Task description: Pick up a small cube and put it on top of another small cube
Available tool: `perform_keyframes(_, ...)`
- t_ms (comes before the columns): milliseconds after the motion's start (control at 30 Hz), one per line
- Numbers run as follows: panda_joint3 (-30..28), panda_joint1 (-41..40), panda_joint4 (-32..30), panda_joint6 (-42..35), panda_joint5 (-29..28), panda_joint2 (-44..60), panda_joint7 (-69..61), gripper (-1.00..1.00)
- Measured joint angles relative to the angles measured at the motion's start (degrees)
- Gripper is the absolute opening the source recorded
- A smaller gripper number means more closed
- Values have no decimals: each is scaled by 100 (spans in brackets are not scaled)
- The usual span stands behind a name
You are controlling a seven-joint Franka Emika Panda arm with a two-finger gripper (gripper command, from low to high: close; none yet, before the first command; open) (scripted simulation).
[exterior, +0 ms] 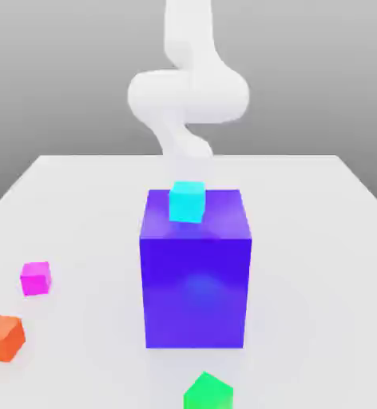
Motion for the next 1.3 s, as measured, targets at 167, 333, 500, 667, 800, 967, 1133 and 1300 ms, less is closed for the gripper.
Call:
perform_keyframes(167, -868, -132, -540, 598, -212, 895, -1059, 0)
perform_keyframes(333, -1788, -259, -1064, 1178, -330, 1746, -2150, 0)
perform_keyframes(500, -2691, -419, -1590, 1766, -258, 2630, -3379, 0)
perform_keyframes(667, -3480, -607, -2117, 2355, 191, 3605, -4875, 0)
perform_keyframes(800, -3568, -1148, -2483, 2796, 1040, 4460, -6356, 0)
perform_keyframes(967, -2322, -2116, -2327, 3313, 2647, 5357, -7718, 0)
perform_keyframes(1133, -1113, -3110, -2123, 3743, 3634, 5971, -8487, -100)
perform_keyframes(1300, -968, -3232, -2099, 3783, 3743, 6044, -8572, -100)
